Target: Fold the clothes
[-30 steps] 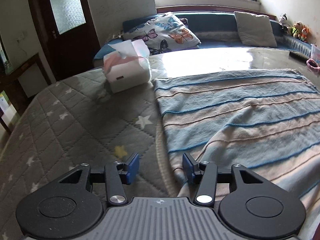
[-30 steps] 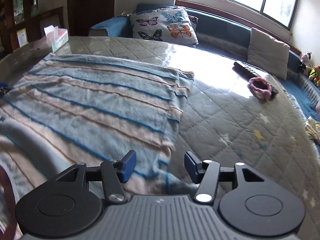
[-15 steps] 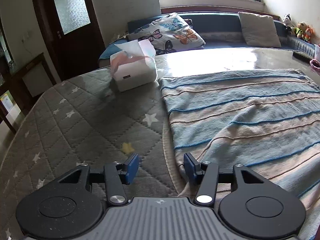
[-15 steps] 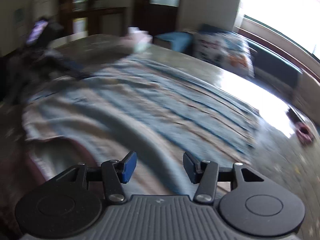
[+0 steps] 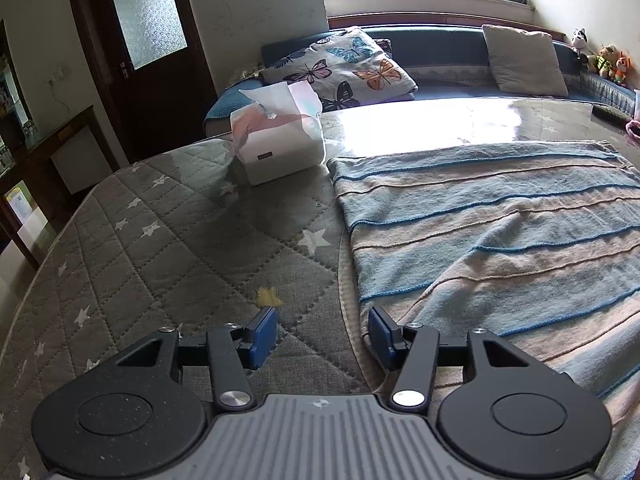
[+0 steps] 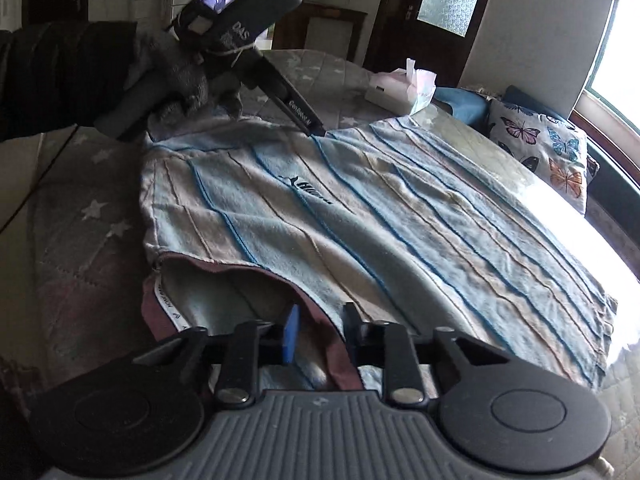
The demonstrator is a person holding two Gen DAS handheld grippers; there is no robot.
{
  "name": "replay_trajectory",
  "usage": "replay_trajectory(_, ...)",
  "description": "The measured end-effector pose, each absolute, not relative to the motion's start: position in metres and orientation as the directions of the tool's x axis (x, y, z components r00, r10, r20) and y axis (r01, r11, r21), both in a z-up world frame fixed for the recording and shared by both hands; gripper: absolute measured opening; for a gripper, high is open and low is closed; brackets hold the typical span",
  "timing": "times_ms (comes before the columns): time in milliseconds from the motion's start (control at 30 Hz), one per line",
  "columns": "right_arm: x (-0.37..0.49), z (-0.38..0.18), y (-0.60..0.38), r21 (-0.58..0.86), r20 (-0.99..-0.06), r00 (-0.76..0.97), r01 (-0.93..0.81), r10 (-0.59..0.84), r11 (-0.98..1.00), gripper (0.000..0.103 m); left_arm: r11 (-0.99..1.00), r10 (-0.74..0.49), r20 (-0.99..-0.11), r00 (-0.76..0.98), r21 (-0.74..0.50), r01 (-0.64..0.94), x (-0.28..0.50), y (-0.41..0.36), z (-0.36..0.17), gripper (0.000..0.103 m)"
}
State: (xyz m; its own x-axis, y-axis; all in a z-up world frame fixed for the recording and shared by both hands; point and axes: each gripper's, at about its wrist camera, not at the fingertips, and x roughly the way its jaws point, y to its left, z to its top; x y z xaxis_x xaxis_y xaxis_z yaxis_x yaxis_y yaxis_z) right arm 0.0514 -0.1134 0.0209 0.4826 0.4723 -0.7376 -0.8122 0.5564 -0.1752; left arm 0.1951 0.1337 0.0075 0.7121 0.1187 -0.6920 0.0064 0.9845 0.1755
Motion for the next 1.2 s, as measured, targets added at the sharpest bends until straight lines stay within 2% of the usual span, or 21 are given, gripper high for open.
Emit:
replay_trajectory(100,0.048,0.023,-0.115,-0.178,-0.733,0.484,-0.814,0.477,0.553,0.001,0.985,0.12,-0.692,0.712,0.175,0.004,0.196,0.134,0.007,0.056)
replay_trajectory(200,0.04,0.03,-0.118,-0.186,-0.725,0.484,-0.822,0.489,0.538,0.001,0.984,0.123,-0.691,0.712,0.176,0.001,0.196,0.135,0.007,0.057)
replay_trajectory(433,0.029,0.03,-0.119,-0.185,-0.736,0.468,-0.834,0.488,0.52,0.002,0.983,0.133,-0.69,0.711,0.184,-0.006,0.197,0.135,0.008,0.057)
replay_trajectory(567,0.024,0.029,-0.124,-0.17,-0.746,0.457,-0.834,0.484,0.524,0.007,0.98,0.138,-0.673,0.726,0.199,-0.002,0.19,0.131,0.016,0.057)
replay_trajectory(733,0.021,0.04,-0.146,-0.156,-0.731,0.489,-0.799,0.476,0.581,0.011,0.987,0.069,-0.65,0.757,0.156,0.044,0.171,0.113,0.031,0.058)
replay_trajectory(900,0.028,0.031,-0.162,-0.11,-0.765,0.484,-0.749,0.426,0.653,0.015,0.977,-0.04,-0.653,0.756,0.133,0.166,0.145,0.073,0.028,0.058)
replay_trajectory(1200,0.013,0.036,-0.179,-0.069,-0.771,0.451,-0.761,0.45,0.645,0.016,0.93,-0.135,-0.648,0.75,0.179,0.321,0.089,0.022,0.011,0.059)
